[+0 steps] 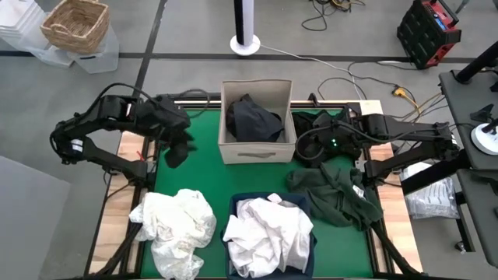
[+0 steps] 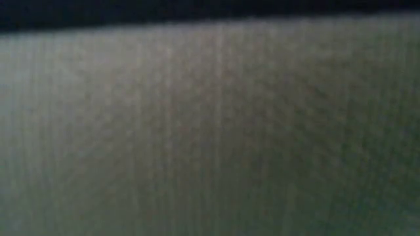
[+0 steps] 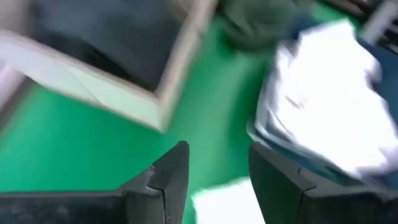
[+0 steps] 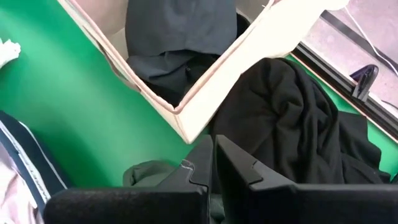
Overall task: Sort clothes
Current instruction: Put the green polo shirt into the white laundry bin
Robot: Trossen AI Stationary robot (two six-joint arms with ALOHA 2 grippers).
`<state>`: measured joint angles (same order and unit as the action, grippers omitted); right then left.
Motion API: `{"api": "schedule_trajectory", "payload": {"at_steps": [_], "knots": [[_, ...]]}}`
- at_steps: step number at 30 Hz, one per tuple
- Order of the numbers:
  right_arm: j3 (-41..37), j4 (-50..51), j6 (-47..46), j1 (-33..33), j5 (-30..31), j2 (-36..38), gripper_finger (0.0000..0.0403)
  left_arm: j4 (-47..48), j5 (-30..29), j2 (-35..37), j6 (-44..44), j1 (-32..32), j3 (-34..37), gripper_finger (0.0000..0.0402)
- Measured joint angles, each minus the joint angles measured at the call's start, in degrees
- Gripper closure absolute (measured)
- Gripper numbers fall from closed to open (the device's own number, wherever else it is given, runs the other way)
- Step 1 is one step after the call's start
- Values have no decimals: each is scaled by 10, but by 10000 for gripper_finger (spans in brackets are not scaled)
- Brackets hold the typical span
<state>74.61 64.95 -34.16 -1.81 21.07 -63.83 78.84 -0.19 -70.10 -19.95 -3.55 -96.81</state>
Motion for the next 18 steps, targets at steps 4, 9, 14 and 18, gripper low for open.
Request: {"api": "schedule_trajectory", "payload": {"at_steps": [4, 9, 14, 18], "knots": [[0, -2, -6, 0, 0, 0, 390, 32, 53, 6, -8, 22, 10, 257], [0, 40, -53, 0, -60, 0, 390, 31, 53, 5, -7, 53, 14, 257], [0, 119, -67, 4, -200, 0, 390, 31, 2, 5, -6, 67, 14, 257], [-6, 173, -36, 16, -215, 0, 390, 30, -26, 5, -1, 66, 14, 257]]}}
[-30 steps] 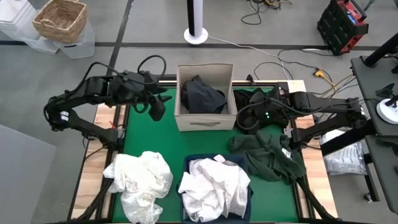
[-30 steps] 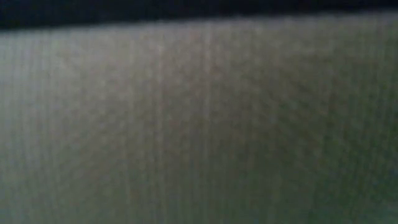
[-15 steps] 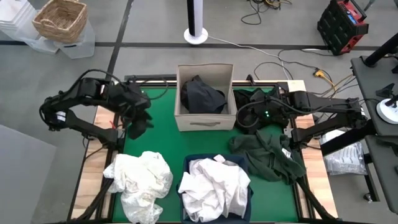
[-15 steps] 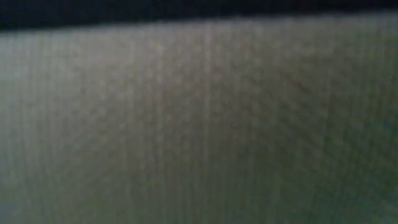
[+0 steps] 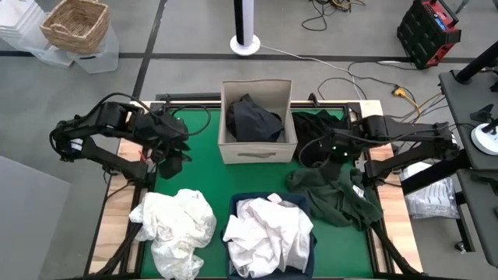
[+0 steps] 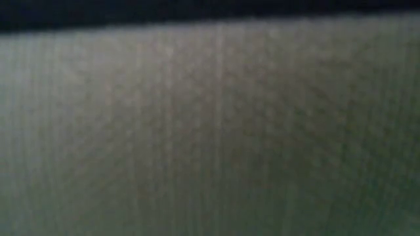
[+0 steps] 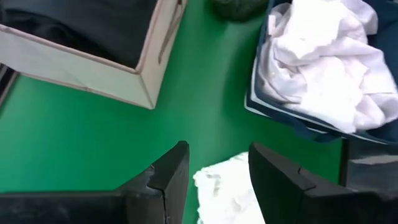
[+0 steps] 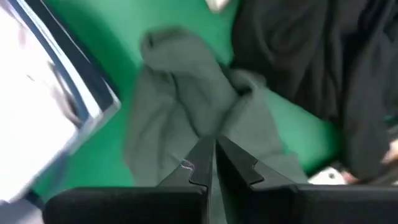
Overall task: Sort clothes
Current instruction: Put the green polo shirt into the white laundry bin
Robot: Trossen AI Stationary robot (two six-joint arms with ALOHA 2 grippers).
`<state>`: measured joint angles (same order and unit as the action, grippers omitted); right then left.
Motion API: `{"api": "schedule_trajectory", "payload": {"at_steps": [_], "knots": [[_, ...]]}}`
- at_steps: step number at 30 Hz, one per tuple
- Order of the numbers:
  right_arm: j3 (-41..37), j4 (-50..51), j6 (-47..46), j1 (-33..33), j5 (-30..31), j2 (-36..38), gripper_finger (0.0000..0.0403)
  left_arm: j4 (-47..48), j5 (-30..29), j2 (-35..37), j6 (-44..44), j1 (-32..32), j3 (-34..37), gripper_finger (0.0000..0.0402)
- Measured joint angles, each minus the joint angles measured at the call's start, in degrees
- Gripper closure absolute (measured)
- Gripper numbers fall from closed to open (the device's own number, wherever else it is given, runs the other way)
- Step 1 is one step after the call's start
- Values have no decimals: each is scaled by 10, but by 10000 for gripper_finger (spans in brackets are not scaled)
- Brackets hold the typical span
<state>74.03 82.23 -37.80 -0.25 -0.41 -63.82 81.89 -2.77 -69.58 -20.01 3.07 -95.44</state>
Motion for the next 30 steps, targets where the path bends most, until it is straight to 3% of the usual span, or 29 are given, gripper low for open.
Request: {"api": "schedule_trajectory", "payload": {"at_steps": [8, 22, 30], "knots": [[-88, -15, 73, 34, -2, 17, 347, -3, -28, 0, 0, 0, 0, 257], [-282, -138, 13, 36, 4, 38, 169, -19, -29, -1, 15, 0, 0, 257], [-368, -233, -4, 36, 4, 38, 117, -26, -34, -1, 15, 0, 0, 257]]}}
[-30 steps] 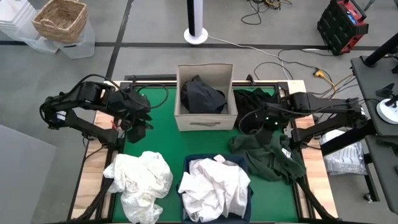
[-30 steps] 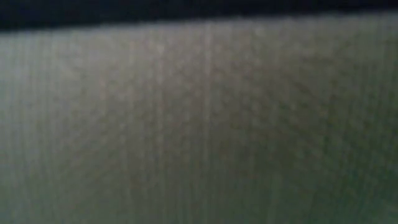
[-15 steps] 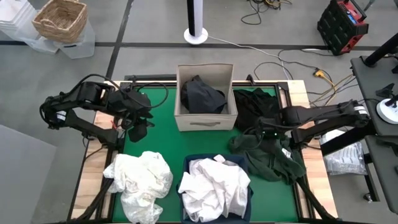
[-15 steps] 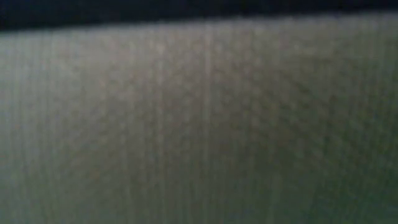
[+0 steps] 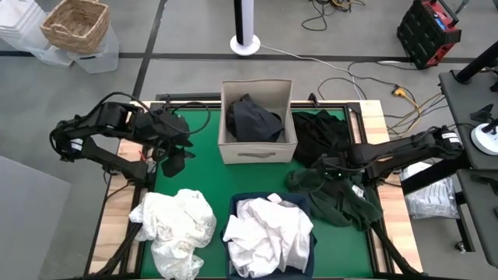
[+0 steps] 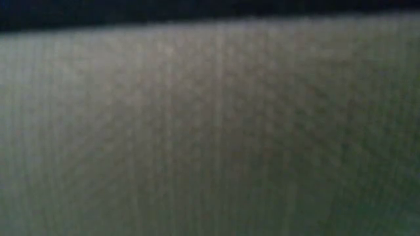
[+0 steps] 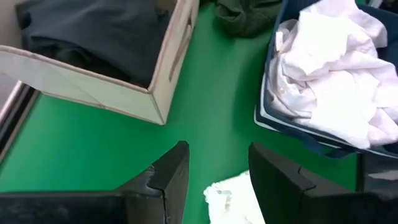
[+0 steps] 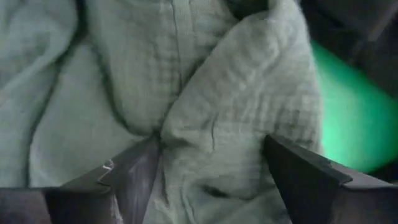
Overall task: Sort clothes
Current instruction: Put the green polo shirt into the white laundry bin
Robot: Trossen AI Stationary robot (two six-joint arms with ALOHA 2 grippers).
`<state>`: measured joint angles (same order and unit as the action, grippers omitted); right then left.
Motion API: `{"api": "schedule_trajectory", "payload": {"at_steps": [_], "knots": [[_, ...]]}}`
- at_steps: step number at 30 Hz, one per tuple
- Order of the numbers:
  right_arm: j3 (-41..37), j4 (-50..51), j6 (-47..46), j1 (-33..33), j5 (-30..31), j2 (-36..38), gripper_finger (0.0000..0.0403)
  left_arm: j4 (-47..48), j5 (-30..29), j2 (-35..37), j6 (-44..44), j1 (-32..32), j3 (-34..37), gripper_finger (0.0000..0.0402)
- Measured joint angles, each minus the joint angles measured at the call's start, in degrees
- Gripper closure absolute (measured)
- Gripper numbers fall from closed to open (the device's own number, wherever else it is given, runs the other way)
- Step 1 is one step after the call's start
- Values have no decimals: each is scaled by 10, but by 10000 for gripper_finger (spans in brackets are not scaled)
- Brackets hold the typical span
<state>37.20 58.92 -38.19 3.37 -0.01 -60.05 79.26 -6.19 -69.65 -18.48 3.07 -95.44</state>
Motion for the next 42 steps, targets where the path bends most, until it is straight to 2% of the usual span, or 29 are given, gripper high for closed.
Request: {"api": "schedule_trajectory", "payload": {"at_steps": [4, 8, 11, 16, 17, 21, 26, 30, 36, 42], "knots": [[-45, -60, -15, 0, 0, 0, 131, -2, -9, 0, 0, 0, 0, 257], [-87, -103, -41, 0, 0, 0, 176, -7, -10, 0, 0, 0, 0, 257], [-106, -119, -57, 0, -2, 1, 231, -9, -10, 0, 0, 0, 0, 257], [-108, -131, -42, 0, 0, 1, 356, -10, -36, 0, 0, 0, 0, 257], [-104, -130, -36, 0, 0, 1, 371, -10, -38, 0, 0, 0, 0, 257], [-73, -101, -22, 0, 1, -1, 379, -11, -58, 0, 0, 0, 0, 257], [10, -17, -12, 0, 2, 9, 383, -11, -112, 0, 0, 0, -1, 257], [88, 9, -11, 0, 11, 27, 384, -15, -151, 0, -1, 0, -1, 257], [211, 10, -3, 1, 17, 61, 385, -55, -227, 0, -5, 0, -1, 257], [341, -44, 75, 1, 20, 81, 386, -77, -287, 0, -5, 0, -1, 257]]}}
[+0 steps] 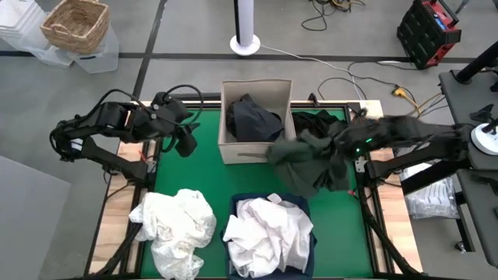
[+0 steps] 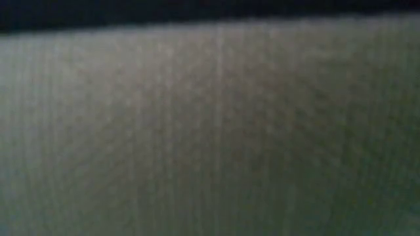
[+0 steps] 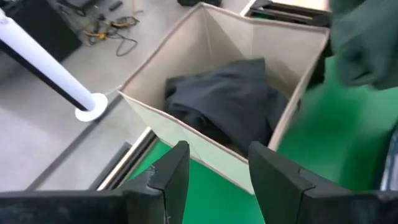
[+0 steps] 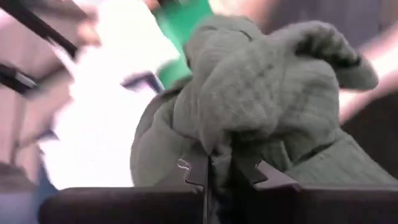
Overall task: Sort clothes
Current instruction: Put the green polo shirt into the white laundry bin
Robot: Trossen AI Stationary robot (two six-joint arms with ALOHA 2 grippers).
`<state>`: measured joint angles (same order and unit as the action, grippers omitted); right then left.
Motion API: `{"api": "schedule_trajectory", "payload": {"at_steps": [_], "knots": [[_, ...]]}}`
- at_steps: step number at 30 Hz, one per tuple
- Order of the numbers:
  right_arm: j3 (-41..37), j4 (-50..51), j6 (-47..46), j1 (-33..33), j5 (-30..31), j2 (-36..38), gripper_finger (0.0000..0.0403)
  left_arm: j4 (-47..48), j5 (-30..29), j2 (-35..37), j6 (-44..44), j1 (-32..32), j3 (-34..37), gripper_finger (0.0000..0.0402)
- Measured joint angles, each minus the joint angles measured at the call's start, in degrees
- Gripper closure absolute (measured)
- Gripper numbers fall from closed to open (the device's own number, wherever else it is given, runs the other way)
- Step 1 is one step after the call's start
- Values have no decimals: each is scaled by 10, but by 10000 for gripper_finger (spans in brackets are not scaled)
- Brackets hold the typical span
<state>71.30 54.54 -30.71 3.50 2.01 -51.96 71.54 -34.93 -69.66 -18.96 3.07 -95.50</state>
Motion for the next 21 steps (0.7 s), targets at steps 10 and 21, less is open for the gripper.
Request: {"api": "schedule_trajectory", "payload": {"at_steps": [10, 21], "knots": [[174, -222, 169, -2, 45, -60, 386, -30, -64, 0, 1, 0, -1, 257], [339, -301, 297, -55, 71, -211, 386, -35, -127, 8, 5, 0, -5, 257]]}}
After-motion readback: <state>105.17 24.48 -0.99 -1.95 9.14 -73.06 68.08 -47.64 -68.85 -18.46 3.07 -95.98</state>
